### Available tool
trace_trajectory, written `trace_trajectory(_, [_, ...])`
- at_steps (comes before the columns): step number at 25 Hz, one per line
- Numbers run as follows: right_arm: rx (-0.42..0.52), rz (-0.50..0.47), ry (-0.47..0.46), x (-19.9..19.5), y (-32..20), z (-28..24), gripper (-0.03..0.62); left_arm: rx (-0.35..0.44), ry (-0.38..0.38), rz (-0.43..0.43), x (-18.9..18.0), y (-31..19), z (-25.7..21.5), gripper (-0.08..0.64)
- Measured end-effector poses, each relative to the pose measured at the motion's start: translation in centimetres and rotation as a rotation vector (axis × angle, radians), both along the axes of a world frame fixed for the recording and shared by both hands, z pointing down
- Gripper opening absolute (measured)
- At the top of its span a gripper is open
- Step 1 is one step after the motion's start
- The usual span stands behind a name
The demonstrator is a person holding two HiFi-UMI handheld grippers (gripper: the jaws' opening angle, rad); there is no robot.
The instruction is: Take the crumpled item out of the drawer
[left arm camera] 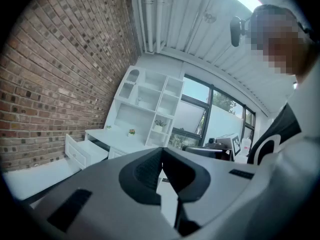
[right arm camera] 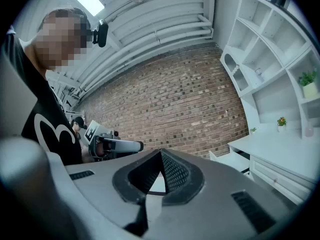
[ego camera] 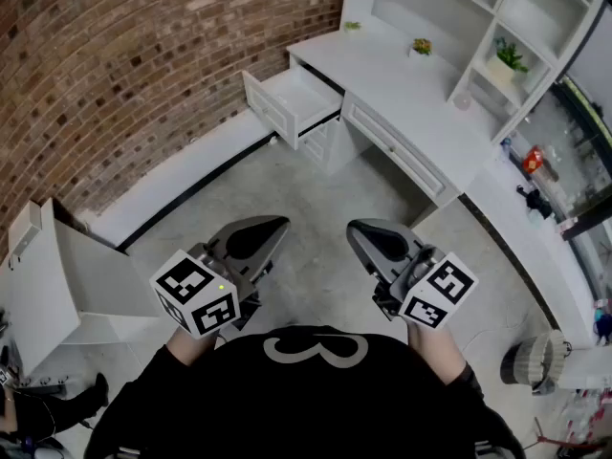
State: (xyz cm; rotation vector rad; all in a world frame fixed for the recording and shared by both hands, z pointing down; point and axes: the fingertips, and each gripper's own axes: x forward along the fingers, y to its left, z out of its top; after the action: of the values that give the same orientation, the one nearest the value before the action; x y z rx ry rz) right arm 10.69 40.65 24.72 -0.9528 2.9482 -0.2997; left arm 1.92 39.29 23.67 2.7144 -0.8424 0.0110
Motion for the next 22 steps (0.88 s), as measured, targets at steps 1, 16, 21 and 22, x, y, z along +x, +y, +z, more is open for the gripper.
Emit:
trace_trajectory(1, [0.002, 0.002, 0.001, 0.0, -0.1, 0.1, 0.009, 0.0, -0.003, 0.004, 0.0, -0.1, 0.1, 0.003])
trace_trajectory(16, [0.039, 0.004, -0.018, -2.6, -2.5, -0.5, 0.012, 0.01, -0.017, -0.011, -3.4, -2.2, 1.0, 0.003])
trace_trajectory(21, [0.034, 0.021, -0.036, -3.0, -2.9, -0.8, 0.055, 0.002, -0.007, -0.032, -5.0, -2.0, 0.7, 0.003])
trace_trajectory(22, [0.035, 0.019, -0.035, -3.1, -2.9, -0.9, 0.086, 0.001, -0.008, -0.035, -5.2, -1.9, 0.6, 0.003])
